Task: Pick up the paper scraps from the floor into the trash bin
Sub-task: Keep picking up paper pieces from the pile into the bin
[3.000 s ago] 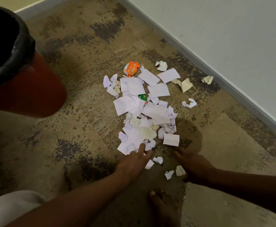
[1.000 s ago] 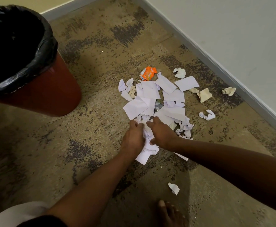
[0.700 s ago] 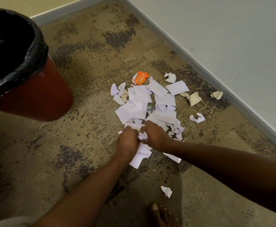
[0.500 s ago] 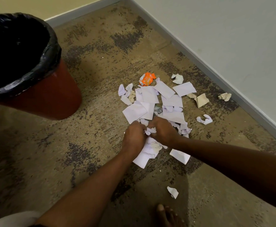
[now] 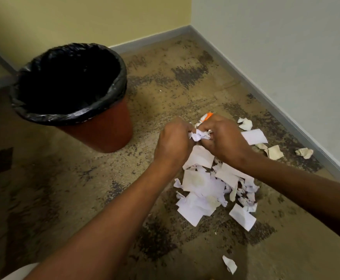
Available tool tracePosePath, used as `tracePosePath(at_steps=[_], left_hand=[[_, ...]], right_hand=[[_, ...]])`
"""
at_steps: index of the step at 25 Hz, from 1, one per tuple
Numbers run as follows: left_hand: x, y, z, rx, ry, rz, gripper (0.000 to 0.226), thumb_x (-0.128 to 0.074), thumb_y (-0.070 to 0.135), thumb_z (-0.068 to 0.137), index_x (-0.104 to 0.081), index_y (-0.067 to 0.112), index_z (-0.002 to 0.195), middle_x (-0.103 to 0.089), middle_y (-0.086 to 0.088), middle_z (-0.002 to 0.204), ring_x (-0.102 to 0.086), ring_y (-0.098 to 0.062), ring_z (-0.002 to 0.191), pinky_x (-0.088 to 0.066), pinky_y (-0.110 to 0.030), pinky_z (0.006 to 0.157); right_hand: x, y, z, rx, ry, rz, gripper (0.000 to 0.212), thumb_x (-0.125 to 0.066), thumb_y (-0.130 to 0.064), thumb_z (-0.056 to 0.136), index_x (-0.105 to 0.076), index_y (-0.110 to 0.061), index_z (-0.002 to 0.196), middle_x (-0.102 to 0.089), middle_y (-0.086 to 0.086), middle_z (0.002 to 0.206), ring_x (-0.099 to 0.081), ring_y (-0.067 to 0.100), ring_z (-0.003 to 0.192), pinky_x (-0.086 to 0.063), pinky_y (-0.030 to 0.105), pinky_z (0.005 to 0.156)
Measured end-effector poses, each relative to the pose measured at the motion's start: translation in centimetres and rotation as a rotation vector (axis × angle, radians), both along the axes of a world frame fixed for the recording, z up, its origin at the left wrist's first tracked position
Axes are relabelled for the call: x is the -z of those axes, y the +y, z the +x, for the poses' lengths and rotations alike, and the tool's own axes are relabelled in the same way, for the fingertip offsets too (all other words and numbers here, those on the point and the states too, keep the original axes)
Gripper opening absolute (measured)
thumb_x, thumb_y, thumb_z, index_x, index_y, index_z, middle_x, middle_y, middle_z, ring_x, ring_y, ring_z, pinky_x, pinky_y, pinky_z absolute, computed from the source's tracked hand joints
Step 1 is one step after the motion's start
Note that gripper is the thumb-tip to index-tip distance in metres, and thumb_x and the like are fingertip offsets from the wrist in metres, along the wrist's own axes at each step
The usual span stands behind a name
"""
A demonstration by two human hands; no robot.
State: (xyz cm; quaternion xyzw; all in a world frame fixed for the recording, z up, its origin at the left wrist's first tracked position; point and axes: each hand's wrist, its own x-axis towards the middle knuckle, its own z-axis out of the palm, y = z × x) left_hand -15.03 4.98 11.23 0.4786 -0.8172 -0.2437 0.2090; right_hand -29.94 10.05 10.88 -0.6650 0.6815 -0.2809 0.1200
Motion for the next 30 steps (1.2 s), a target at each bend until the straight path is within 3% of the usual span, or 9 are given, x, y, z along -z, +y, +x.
tracePosePath(at_steps=[3,5,8,12,14,19,25,30], left_hand=[[-4.4,-1.4,1.8,-0.057,0.048,-0.071,0.008,-0.08,0.025,0.083,-0.075,0.021,0.078,-0.059,0.002,0.065,-0.054,-0.012,0.054,-0.036,-0.029,0.044],[-7.3,-2.7,3.7,-0.091,0.086,-0.141,0.008,-0.08,0.029,0.083,-0.077,0.021,0.084,-0.063,-0.001,0.069,-0.056,-0.017,0.058,-0.04,-0.03,0.049],[-10.4,-5.2,7.3,-0.206,0.176,-0.214,0.011,-0.08,0.033,0.082,-0.078,0.024,0.089,-0.065,0.004,0.074,-0.055,-0.011,0.06,-0.038,-0.023,0.052],[-11.1,-9.5,12.4,-0.387,0.189,-0.335,0.021,-0.081,0.032,0.08,-0.079,0.019,0.096,-0.07,0.001,0.093,-0.063,-0.015,0.083,-0.04,-0.021,0.069],[-10.4,-11.2,14.7,-0.471,0.18,-0.324,0.022,-0.082,0.033,0.079,-0.079,0.019,0.096,-0.073,0.001,0.096,-0.066,-0.015,0.088,-0.037,-0.018,0.07],[-8.5,-12.1,18.5,-0.618,0.169,-0.21,0.019,-0.08,0.027,0.081,-0.078,0.018,0.097,-0.074,-0.002,0.098,-0.068,-0.017,0.09,-0.048,-0.026,0.073],[-7.7,-11.6,21.1,-0.593,0.091,-0.034,0.052,-0.083,0.014,0.079,-0.065,0.016,0.127,-0.063,-0.004,0.131,-0.059,-0.017,0.12,-0.041,-0.019,0.085],[-7.5,-11.8,20.8,-0.554,0.073,-0.031,0.053,-0.082,0.012,0.08,-0.064,0.019,0.129,-0.06,-0.005,0.136,-0.059,-0.019,0.122,-0.046,-0.025,0.098]], right_hand=[[-5.0,-2.2,1.5,-0.075,0.054,-0.075,0.011,-0.077,-0.014,0.076,-0.073,-0.019,0.085,-0.059,-0.004,0.083,-0.052,0.012,0.072,-0.035,0.023,0.063],[-8.2,-4.3,3.1,-0.127,0.092,-0.133,0.01,-0.077,-0.019,0.076,-0.073,-0.02,0.085,-0.061,-0.001,0.083,-0.053,0.013,0.072,-0.037,0.027,0.063],[-11.3,-8.5,6.7,-0.193,0.124,-0.245,0.007,-0.075,-0.024,0.075,-0.073,-0.021,0.082,-0.055,-0.006,0.079,-0.051,0.014,0.072,-0.027,0.026,0.061],[-12.1,-14.4,12.1,-0.248,0.144,-0.32,0.01,-0.068,-0.021,0.078,-0.072,-0.019,0.087,-0.059,0.004,0.09,-0.051,0.018,0.076,-0.027,0.029,0.06],[-11.4,-16.8,14.8,-0.283,0.164,-0.308,0.013,-0.066,-0.02,0.078,-0.071,-0.016,0.09,-0.06,0.008,0.096,-0.054,0.023,0.08,-0.035,0.032,0.062],[-9.0,-19.8,19.9,-0.361,0.122,-0.236,0.017,-0.065,-0.02,0.081,-0.068,-0.014,0.096,-0.058,0.012,0.102,-0.057,0.03,0.091,-0.043,0.038,0.071],[-8.0,-19.7,20.3,-0.374,0.122,-0.155,0.036,-0.074,-0.007,0.076,-0.066,-0.018,0.109,-0.065,0.006,0.11,-0.062,0.023,0.099,-0.053,0.043,0.083],[-8.3,-19.2,18.9,-0.341,0.109,-0.135,0.038,-0.075,-0.008,0.078,-0.066,-0.018,0.113,-0.065,0.004,0.115,-0.062,0.021,0.103,-0.053,0.041,0.088]])
